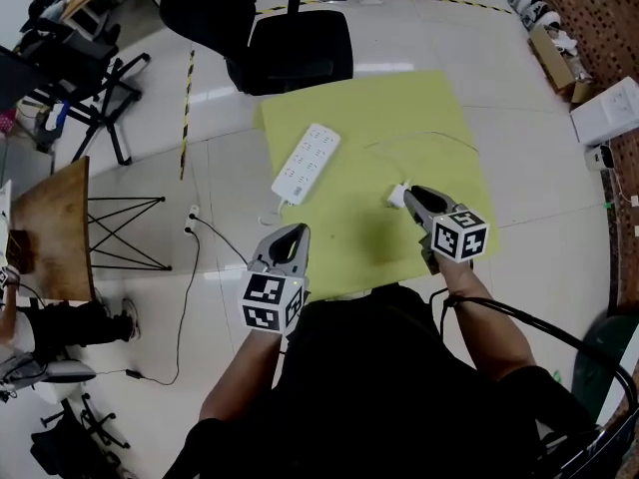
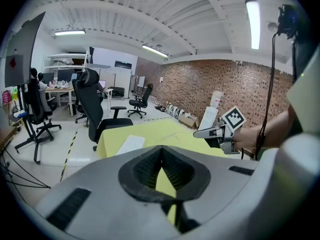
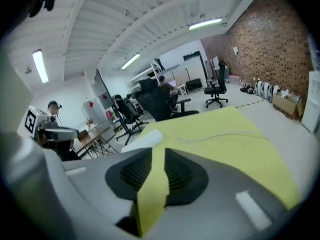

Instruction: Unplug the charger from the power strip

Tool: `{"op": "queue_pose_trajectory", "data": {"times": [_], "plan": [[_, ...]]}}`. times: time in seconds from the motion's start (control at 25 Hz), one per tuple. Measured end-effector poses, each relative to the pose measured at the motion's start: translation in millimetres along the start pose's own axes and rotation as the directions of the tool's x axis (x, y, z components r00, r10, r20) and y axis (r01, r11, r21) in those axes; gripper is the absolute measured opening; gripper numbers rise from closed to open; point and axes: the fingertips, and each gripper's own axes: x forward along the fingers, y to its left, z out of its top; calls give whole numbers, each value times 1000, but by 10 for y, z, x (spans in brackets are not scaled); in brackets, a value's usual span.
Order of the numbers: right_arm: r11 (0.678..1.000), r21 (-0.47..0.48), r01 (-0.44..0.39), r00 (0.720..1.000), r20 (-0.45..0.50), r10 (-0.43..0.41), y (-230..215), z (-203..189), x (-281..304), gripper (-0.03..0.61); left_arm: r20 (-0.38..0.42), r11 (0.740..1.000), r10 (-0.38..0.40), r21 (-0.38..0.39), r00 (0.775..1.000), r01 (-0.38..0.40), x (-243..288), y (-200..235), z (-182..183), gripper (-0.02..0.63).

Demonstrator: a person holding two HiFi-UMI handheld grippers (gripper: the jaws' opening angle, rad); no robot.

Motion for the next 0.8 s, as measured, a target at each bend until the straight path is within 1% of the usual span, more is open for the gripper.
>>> {"op": "queue_pose_trajectory", "data": {"times": [0.04, 0.08, 0.12, 0.2, 0.24, 0.32, 0.44, 0.56, 0.6, 0.72, 0.8], "plan": [[1000, 7, -24, 998, 54, 24, 152, 121, -93, 35, 6, 1000, -12, 6, 1000, 12, -50, -6, 8, 6], [998, 16, -62, 992, 107, 60, 321, 235, -181, 2, 11, 1000, -23, 18, 1000, 23, -99, -11, 21, 6], [993, 31, -111, 982, 159, 105, 496, 340, -265, 2, 16, 999, -36, 35, 999, 35, -142, -23, 41, 6], [976, 71, -207, 950, 252, 183, 808, 511, -431, 2, 26, 995, -78, 71, 997, 76, -204, -90, 105, 6], [969, 84, -232, 937, 287, 200, 928, 568, -510, 2, 34, 991, -107, 85, 994, 103, -225, -142, 147, 6], [966, 86, -245, 924, 322, 206, 1124, 620, -654, 2, 49, 983, -153, 106, 987, 147, -263, -239, 228, 6], [969, 31, -245, 923, 314, 223, 1355, 556, -812, 2, 76, 978, -166, 137, 983, 155, -340, -328, 305, 6], [974, -70, -214, 943, 248, 224, 1436, 365, -861, 2, 115, 983, -140, 139, 983, 124, -480, -382, 313, 6], [975, -85, -206, 949, 225, 220, 1416, 304, -850, 2, 127, 985, -127, 134, 984, 110, -529, -393, 313, 6], [974, -58, -218, 952, 207, 226, 1343, 226, -888, 2, 150, 992, -80, 111, 985, 63, -639, -433, 281, 6], [971, -70, -228, 949, 207, 238, 1347, 220, -994, 2, 161, 997, -43, 76, 986, 31, -701, -472, 236, 6]]}}
